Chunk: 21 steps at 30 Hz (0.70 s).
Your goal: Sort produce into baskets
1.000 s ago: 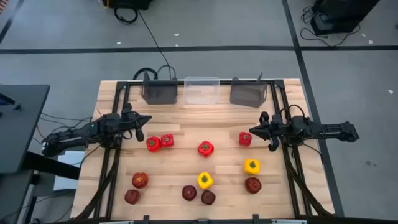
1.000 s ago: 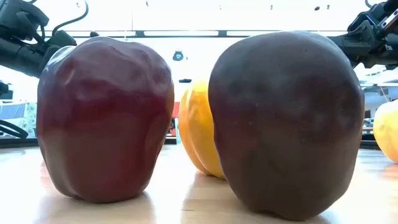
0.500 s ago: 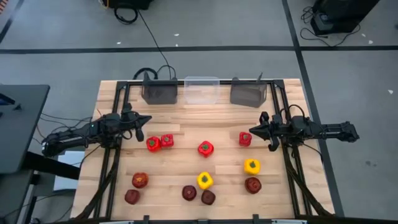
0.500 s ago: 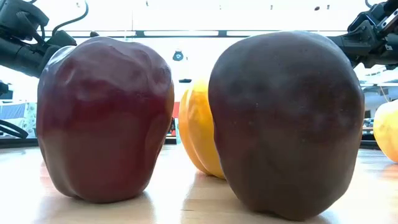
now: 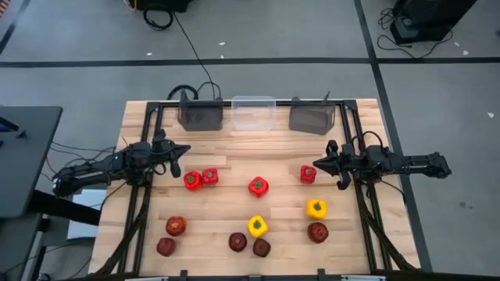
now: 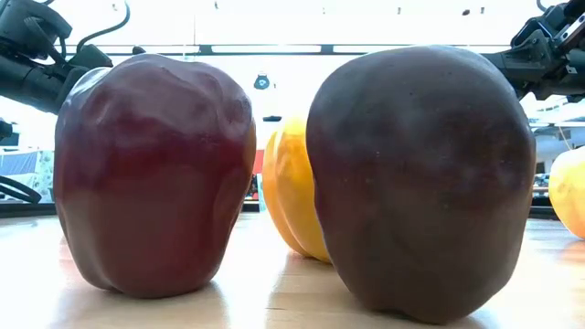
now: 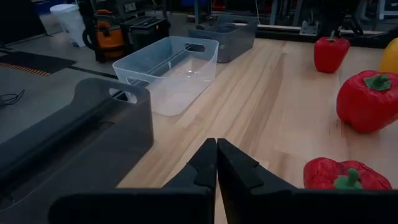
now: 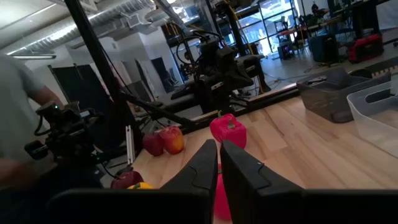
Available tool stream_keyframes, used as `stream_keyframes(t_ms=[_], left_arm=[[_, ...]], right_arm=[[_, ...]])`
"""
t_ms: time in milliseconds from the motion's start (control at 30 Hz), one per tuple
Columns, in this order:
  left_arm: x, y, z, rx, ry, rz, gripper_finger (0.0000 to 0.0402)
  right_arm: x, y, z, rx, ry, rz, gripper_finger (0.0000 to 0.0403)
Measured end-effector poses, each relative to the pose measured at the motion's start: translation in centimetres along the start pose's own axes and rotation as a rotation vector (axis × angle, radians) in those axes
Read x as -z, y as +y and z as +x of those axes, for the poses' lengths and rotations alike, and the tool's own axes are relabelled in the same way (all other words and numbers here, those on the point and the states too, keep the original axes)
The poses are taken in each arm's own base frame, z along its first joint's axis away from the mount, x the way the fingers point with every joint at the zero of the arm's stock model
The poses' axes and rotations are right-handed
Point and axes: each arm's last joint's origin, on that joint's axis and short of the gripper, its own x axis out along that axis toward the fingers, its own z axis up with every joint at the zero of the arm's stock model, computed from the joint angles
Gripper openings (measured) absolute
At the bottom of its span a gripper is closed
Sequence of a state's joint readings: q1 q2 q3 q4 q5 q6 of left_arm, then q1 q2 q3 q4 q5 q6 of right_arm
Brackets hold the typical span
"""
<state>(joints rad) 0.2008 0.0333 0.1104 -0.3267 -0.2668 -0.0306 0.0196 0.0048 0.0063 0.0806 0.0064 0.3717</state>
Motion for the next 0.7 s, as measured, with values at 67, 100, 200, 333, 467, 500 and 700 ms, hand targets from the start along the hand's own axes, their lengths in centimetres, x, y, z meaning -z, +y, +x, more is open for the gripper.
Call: stream_keyframes(t_ms=[67,100,200,333,467,500,700], left_arm=[[0.00,0.00,0.00,0.000,0.000,0.000,0.0019],[0.00,0.00,0.00,0.000,0.000,0.000,0.0019],[0.00,0.00,0.00,0.000,0.000,0.000,0.0019],[0.00,0.00,0.00,0.000,0.000,0.000,0.0019],[-0.13,0.03,0.00,-0.013,-0.012,0.115,0.0019],[-0.26,0.03,0.00,-0.015,-0.025,0.173,0.0019],[-0.82,0.04,-0.04,-0.028,-0.080,0.285,0.0019]], right_arm=[[0.00,0.00,0.00,0.000,-0.001,0.000,0.0035],[-0.01,0.00,0.00,0.000,-0.001,0.000,0.0035],[0.00,0.00,0.00,0.000,0.000,0.000,0.0035],[0.00,0.00,0.00,0.000,0.000,0.000,0.0035],[-0.01,0.00,0.00,0.000,0.000,0.000,0.0035],[-0.01,0.00,0.00,0.000,0.000,0.000,0.0035],[0.00,0.00,0.00,0.000,0.000,0.000,0.0035]])
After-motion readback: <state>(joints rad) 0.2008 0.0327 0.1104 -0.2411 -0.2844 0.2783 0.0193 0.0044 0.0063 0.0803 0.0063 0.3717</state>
